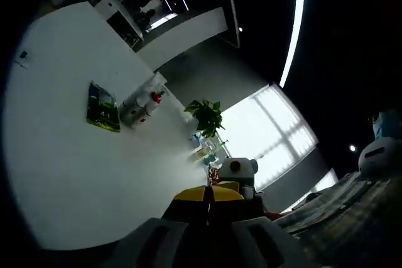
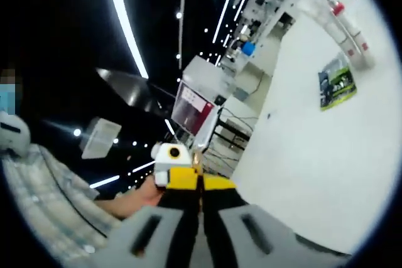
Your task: Arrange the skincare products in the storage area until every visible bottle or jar stands upright without overlapping.
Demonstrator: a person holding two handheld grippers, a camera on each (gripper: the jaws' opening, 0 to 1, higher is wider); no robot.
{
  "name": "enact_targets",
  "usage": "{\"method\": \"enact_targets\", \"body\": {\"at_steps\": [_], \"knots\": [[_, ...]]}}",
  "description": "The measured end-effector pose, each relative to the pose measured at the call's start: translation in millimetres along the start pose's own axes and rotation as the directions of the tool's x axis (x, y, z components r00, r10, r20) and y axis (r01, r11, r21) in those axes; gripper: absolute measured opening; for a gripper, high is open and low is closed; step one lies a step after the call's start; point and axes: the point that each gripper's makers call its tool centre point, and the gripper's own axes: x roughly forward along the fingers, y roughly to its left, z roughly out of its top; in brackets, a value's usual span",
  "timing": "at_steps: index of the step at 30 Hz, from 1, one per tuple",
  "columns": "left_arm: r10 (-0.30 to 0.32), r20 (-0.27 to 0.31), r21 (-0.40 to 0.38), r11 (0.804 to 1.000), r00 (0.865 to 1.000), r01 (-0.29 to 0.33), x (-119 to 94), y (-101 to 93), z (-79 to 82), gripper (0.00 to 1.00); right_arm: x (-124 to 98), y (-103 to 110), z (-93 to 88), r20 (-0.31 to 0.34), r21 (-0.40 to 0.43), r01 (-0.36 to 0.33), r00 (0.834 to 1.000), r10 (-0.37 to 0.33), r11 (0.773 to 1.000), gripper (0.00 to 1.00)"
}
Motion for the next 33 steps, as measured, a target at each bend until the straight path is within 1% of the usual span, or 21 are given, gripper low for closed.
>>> {"method": "enact_targets", "body": {"at_steps": [2, 4, 6, 8, 9, 11, 14, 16, 18, 19, 21, 23, 26, 27, 29, 30, 31, 32, 33], "knots": [[-0.021, 0.005, -0.011, 1.000, 1.000, 0.021, -0.4, -3.8, 1.2, 0.00, 0.3, 3.1, 2.7, 0.016, -0.005, -0.019, 1.000, 0.019, 1.000, 0.01], [-0.038, 0.010, -0.024, 0.999, 0.999, 0.038, -0.6, -6.6, 1.4, 0.00, 0.9, 3.2, 4.8, 0.029, -0.023, -0.023, 0.999, 0.023, 0.999, 0.02], [-0.049, -0.005, -0.034, 0.998, 0.999, 0.049, 0.3, -7.3, -2.9, 0.00, 1.2, 3.9, 6.1, 0.037, -0.029, -0.022, 0.999, 0.023, 0.999, 0.05], [-0.043, -0.021, -0.026, 0.999, 0.999, 0.042, 2.4, -7.3, -8.6, 0.00, 1.6, 6.5, 6.2, 0.038, -0.024, -0.034, 0.999, 0.035, 0.999, 0.04], [-0.045, -0.026, -0.026, 0.999, 0.999, 0.044, 3.9, -8.3, -11.2, 0.00, 1.3, 7.6, 4.2, 0.028, -0.007, -0.039, 0.999, 0.039, 0.999, 0.01], [-0.057, -0.016, -0.041, 0.998, 0.998, 0.056, 4.5, -9.2, -10.3, 0.00, -0.4, 7.0, 5.8, 0.034, -0.006, -0.043, 0.999, 0.043, 0.999, 0.00], [-0.047, -0.020, -0.042, 0.998, 0.999, 0.046, 6.0, -6.9, -11.5, 0.02, -1.7, 4.9, 5.7, 0.033, 0.006, -0.037, 0.999, 0.036, 0.999, 0.00], [-0.042, -0.062, -0.054, 0.998, 0.997, 0.038, 4.5, -4.4, -17.6, 0.04, -3.9, 3.5, 10.5, 0.058, 0.019, -0.037, 0.998, 0.036, 0.999, 0.00], [-0.024, -0.087, -0.019, 1.000, 0.996, 0.022, 2.9, -1.6, -22.4, 0.04, -5.3, 1.0, 13.3, 0.072, 0.038, -0.034, 0.997, 0.031, 0.999, 0.00], [-0.023, -0.090, -0.017, 1.000, 0.996, 0.021, 2.3, -1.0, -23.1, 0.03, -6.0, -0.3, 14.9, 0.082, 0.039, -0.029, 0.996, 0.025, 0.999, 0.00], [-0.057, -0.082, -0.046, 0.998, 0.995, 0.053, 2.0, -6.7, -23.5, 0.02, -5.2, -0.7, 13.3, 0.075, 0.042, -0.027, 0.997, 0.024, 0.999, 0.00], [-0.049, -0.074, -0.036, 0.998, 0.996, 0.047, 1.4, -4.4, -22.1, 0.01, -4.4, 1.4, 13.8, 0.077, 0.039, -0.034, 0.997, 0.031, 0.999, 0.00], [-0.053, -0.052, -0.050, 0.997, 0.997, 0.051, -0.7, -4.0, -18.4, 0.00, -2.7, -1.9, 14.1, 0.083, 0.022, -0.024, 0.996, 0.022, 0.999, 0.02], [-0.052, -0.033, -0.060, 0.997, 0.998, 0.050, -1.2, -3.8, -15.8, 0.00, -1.0, -3.9, 12.6, 0.077, 0.024, -0.020, 0.997, 0.019, 0.999, 0.03], [-0.059, 0.004, -0.089, 0.994, 0.998, 0.060, -3.1, -4.1, -9.2, 0.00, 1.6, -2.6, 5.7, 0.039, 0.045, -0.031, 0.999, 0.029, 0.998, 0.06], [-0.056, 0.026, -0.089, 0.994, 0.998, 0.058, -4.9, -2.7, -5.2, 0.00, 4.0, -1.4, 3.4, 0.028, 0.037, -0.029, 0.999, 0.028, 0.999, 0.07], [-0.060, 0.028, -0.092, 0.994, 0.998, 0.062, -5.4, -3.2, -4.7, 0.00, 4.7, -1.2, -0.1, 0.008, 0.024, -0.024, 1.000, 0.024, 0.999, 0.03], [-0.054, 0.030, -0.096, 0.994, 0.998, 0.057, -5.4, -2.3, -4.1, 0.00, 5.1, 3.0, -3.5, -0.012, 0.012, -0.037, 0.999, 0.038, 0.999, 0.00], [-0.052, 0.021, -0.094, 0.994, 0.998, 0.054, -5.2, -1.9, -5.7, 0.01, 5.9, 5.0, -3.0, -0.009, 0.018, -0.037, 0.999, 0.037, 0.999, 0.00]]}}
